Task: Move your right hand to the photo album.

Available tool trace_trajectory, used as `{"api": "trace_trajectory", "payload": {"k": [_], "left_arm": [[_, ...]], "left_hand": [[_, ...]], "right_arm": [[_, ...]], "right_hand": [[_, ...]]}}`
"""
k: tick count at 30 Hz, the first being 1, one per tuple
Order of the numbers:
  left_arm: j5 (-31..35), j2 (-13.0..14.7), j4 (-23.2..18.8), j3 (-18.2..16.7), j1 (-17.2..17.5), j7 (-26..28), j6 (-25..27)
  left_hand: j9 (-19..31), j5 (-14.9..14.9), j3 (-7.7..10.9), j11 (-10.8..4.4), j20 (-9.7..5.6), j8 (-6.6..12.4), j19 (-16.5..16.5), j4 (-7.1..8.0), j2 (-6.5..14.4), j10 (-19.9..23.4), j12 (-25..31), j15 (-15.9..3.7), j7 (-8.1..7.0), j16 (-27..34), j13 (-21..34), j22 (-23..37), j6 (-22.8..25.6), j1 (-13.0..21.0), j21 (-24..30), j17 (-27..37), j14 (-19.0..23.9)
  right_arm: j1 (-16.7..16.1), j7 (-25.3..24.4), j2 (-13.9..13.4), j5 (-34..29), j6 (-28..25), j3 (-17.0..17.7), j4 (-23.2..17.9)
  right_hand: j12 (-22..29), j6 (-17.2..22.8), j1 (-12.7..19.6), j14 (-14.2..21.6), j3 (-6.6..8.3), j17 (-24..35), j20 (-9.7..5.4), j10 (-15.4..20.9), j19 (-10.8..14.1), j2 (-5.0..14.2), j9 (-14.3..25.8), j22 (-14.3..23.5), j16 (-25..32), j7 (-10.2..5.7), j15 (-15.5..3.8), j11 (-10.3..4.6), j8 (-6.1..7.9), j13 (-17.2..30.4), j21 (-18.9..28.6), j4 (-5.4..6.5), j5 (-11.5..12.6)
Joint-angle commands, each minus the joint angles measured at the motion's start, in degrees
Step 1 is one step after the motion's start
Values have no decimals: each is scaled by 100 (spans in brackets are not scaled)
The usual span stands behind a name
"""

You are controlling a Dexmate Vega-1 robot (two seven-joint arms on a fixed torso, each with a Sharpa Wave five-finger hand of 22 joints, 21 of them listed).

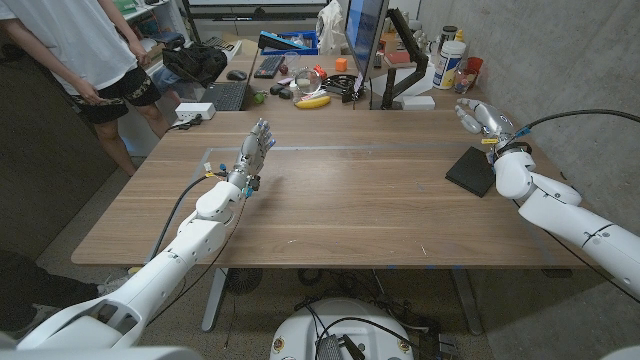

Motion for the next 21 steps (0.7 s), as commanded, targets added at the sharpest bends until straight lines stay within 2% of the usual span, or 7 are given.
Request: {"api": "trace_trajectory", "payload": {"k": [1,21], "left_arm": [[13,13,-36,1,20,19,10],[-12,21,-32,-15,39,5,5]], "left_hand": [[24,35,-31,-20,-469,31,-517,1,492,-99,34,-320,-7,26,24,21,-338,21,0,24,-436],[24,39,-41,-22,-472,29,-517,1,497,-105,32,-317,-6,22,24,21,-344,24,-4,23,-445]], "right_arm": [[11,0,-40,-40,-122,-65,17],[68,64,-102,-264,-441,-242,-46]], "right_hand": [[-24,17,95,-32,3,13,-342,-11,-32,46,14,16,-17,-24,-44,17,-12,19,-24,-34,2],[-33,21,142,-48,-10,9,-339,-30,-54,45,14,16,-19,-27,-50,1,-12,19,-48,-68,7]]}}
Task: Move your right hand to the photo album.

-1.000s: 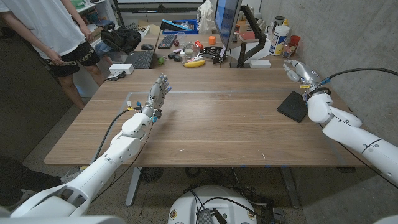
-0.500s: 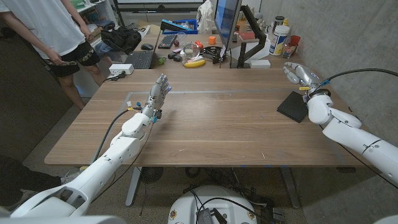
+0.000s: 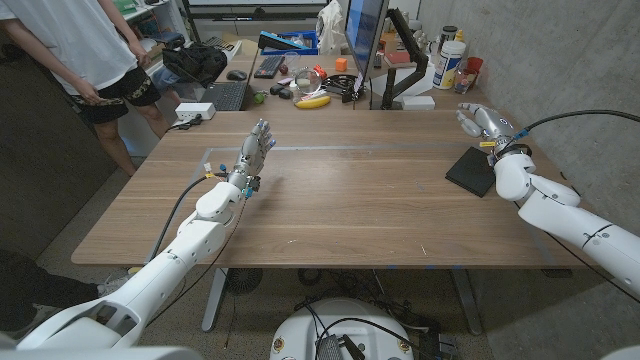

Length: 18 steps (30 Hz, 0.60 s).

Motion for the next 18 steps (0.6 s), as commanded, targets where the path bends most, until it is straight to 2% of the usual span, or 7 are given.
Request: {"api": "trace_trajectory", "payload": {"k": [1,12,18], "left_arm": [[-20,6,12,-12,6,-16,-3],[-22,9,34,-6,0,-32,7],[-24,5,57,-2,-7,-42,9]], "left_hand": [[24,40,-19,-17,-471,31,-515,-22,497,-104,36,-319,-6,24,24,21,-340,24,-3,23,-442],[24,42,-28,-19,-472,31,-515,-21,499,-104,36,-320,-3,24,24,21,-339,24,-5,24,-442],[24,43,-33,-24,-473,32,-516,-21,498,-105,36,-323,-6,24,24,21,-337,23,-7,24,-441]], "right_arm": [[31,49,-41,-132,-180,-109,-46],[40,81,-55,-212,-311,-180,-69],[70,129,-65,-315,-452,-259,-93]], "right_hand": [[-33,21,93,-20,22,8,-316,-31,-30,37,14,16,-21,-26,-21,1,-12,19,-3,-41,8],[-33,15,152,-20,27,-3,-318,-31,-25,23,14,13,-26,-40,-32,5,-16,19,-13,-97,16],[-36,8,232,-13,51,-12,-344,-41,-16,39,14,11,-28,-68,-55,-43,-18,19,-21,-157,27]]}}
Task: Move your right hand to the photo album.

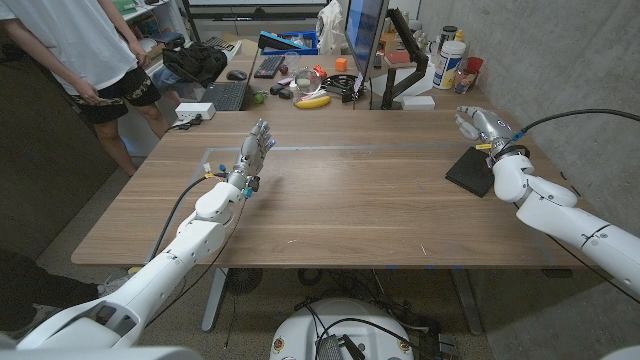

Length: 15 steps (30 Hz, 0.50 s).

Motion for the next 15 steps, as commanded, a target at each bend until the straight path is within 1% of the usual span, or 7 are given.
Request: {"api": "trace_trajectory", "payload": {"k": [1,6,7,13,15], "left_arm": [[-13,-2,46,4,-10,-27,11],[-13,3,56,-2,-14,-31,7],[-15,5,56,-3,-14,-30,9],[-20,11,59,-2,-16,-40,21],[-20,11,63,-1,-19,-43,23]], "left_hand": [[24,27,-10,-26,-472,32,-516,3,498,-105,36,-324,-3,25,24,21,-338,23,-7,24,-441],[24,28,-13,-32,-472,32,-517,3,498,-107,36,-326,-10,23,24,21,-338,23,-9,24,-446],[24,28,-14,-32,-471,32,-515,3,498,-104,37,-322,-6,22,24,21,-337,23,-8,24,-448],[24,29,-18,-24,-473,32,-514,3,498,-101,38,-317,-5,24,24,21,-336,24,-9,24,-444],[24,29,-20,-24,-471,31,-514,3,498,-100,39,-318,-6,23,24,21,-339,24,-10,24,-445]], "right_arm": [[40,81,-19,-127,-189,-122,-27],[72,116,-19,-175,-240,-172,-16],[76,120,-19,-184,-248,-181,-14],[118,196,-33,-244,-324,-245,-14],[127,219,-35,-252,-346,-258,-12]], "right_hand": [[-2,16,83,-11,38,10,-340,-16,-13,17,14,11,-5,-52,-56,-15,-19,19,-21,-55,29],[0,19,132,-2,38,5,-322,-12,8,-9,13,9,-6,-31,-35,3,-17,18,-22,-103,34],[7,21,154,-2,35,4,-319,4,13,-21,13,8,-8,-29,-35,43,-16,18,-24,-125,36],[8,53,189,13,26,3,-307,8,27,-37,14,7,-5,-25,-39,5,-5,19,-27,-162,40],[11,75,202,26,21,3,-308,15,32,-41,14,7,0,-22,-34,14,3,19,-29,-174,40]]}}
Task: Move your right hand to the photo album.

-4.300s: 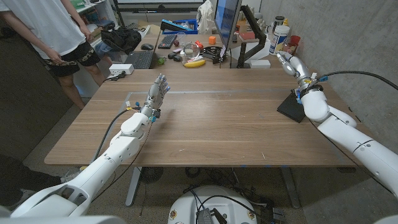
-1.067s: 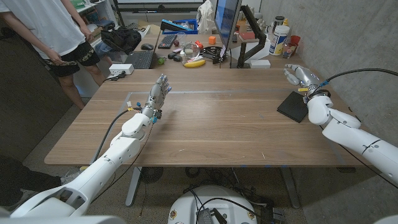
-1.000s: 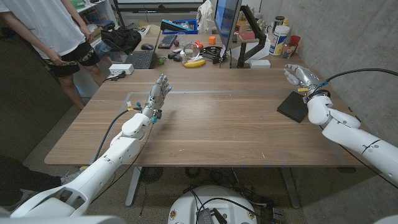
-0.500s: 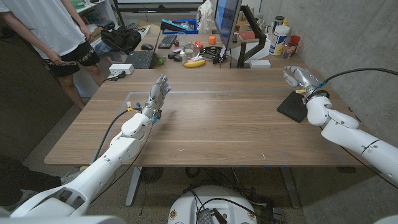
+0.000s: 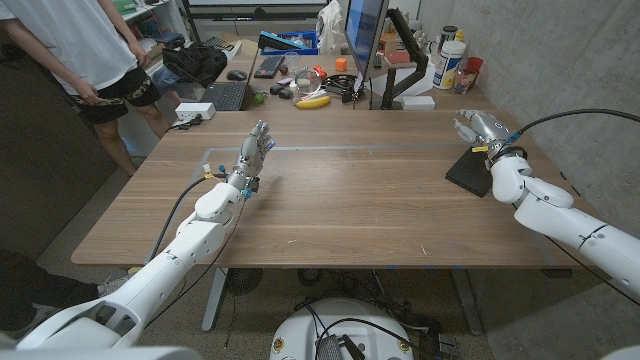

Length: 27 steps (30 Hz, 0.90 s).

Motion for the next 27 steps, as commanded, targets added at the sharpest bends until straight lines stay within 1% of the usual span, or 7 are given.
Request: {"api": "trace_trajectory", "payload": {"k": [1,17,18,27], "left_arm": [[-10,10,23,-1,-14,-17,17],[-20,9,61,-1,-28,-42,17],[-19,11,60,-1,-28,-44,17],[-32,21,59,-14,-12,-48,10]], "left_hand": [[24,22,-21,-5,-471,31,-515,2,498,-79,38,-316,-7,23,24,21,-341,24,-10,23,-446],[24,25,-29,2,-468,31,-514,2,502,-84,36,-314,-9,23,24,21,-339,27,-13,23,-446],[24,25,-30,3,-469,31,-511,1,502,-82,37,-311,-12,24,24,21,-341,27,-12,23,-443],[24,27,-36,3,-468,33,-514,1,501,-84,37,-313,-9,25,24,21,-334,27,-15,23,-441]], "right_arm": [[72,123,-23,-105,-150,-118,2],[120,210,-15,-162,-294,-218,41],[121,219,-17,-162,-299,-223,40],[141,255,-16,-197,-367,-271,32]], "right_hand": [[12,94,89,28,12,8,-307,26,33,17,14,19,0,-3,-41,31,3,19,-30,-45,41],[15,116,134,44,-17,15,-307,41,45,19,16,20,4,6,-42,-2,6,19,-42,-83,43],[18,115,138,49,-21,16,-302,49,45,20,17,20,6,6,-44,28,4,19,-44,-86,43],[19,121,158,54,-43,20,-302,55,52,24,18,21,8,8,-40,18,3,19,-52,-101,43]]}}
